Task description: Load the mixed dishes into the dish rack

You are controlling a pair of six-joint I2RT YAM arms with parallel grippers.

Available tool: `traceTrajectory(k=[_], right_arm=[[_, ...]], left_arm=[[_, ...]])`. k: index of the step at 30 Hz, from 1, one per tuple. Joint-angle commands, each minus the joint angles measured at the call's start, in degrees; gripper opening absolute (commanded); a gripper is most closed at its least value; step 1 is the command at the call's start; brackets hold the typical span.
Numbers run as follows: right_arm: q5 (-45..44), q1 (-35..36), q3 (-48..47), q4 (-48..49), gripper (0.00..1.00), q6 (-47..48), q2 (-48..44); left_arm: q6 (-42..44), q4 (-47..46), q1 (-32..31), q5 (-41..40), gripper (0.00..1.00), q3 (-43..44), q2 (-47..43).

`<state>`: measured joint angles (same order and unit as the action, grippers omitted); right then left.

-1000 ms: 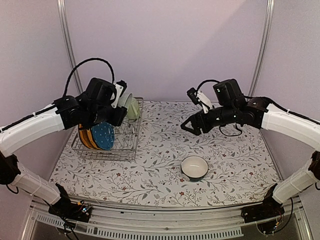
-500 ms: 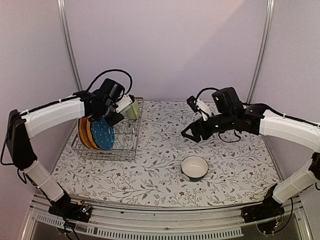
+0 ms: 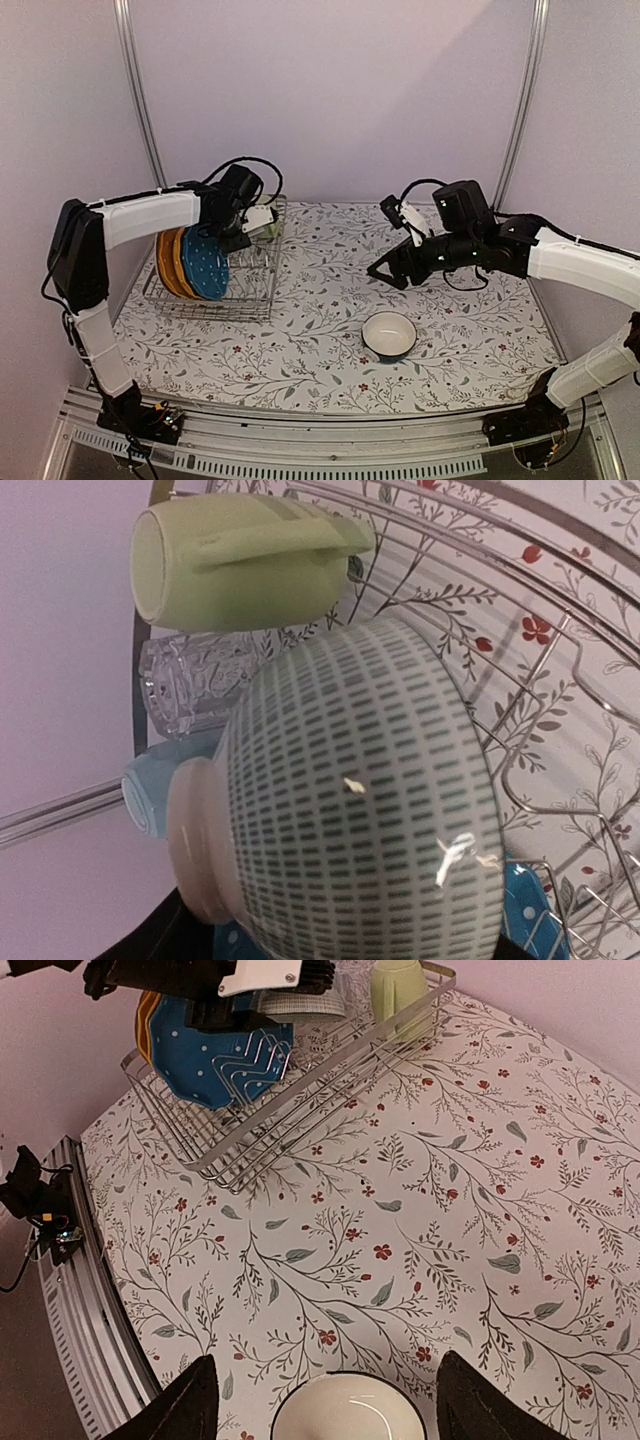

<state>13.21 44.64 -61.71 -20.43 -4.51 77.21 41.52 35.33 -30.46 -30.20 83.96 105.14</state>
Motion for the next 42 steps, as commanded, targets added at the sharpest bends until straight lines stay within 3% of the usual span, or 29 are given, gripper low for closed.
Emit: traceTrajectory(k=[1, 8, 15, 22, 42], right_arm=[[0.04, 0.27, 1.03, 0.79, 0.74, -0.41, -1.01], [0.04, 0.29, 1.26, 0.81, 0.73, -0.45, -0.83], [-0.25, 0.27, 1.94, 0.8, 0.73, -0.58, -1.3], [-0.25, 0.26, 1.96, 1.0, 0.73, -0.41, -0.89], [0.08, 0.27, 2.6, 1.65, 0.73, -0.45, -0.48]], left_arm=[[2.32, -0.47, 0.48, -1.0, 0.0, 2.96, 2.49], [2.03, 2.06, 0.54, -5.46, 0.0, 3.55, 6.32], [2.25, 3.25, 0.41, -5.35, 0.13, 3.45, 7.34], [2.2, 6.86, -0.25, -4.32, 0.19, 2.44, 6.68], [6.88, 4.47, -0.84, -4.41, 0.22, -5.55, -0.02]])
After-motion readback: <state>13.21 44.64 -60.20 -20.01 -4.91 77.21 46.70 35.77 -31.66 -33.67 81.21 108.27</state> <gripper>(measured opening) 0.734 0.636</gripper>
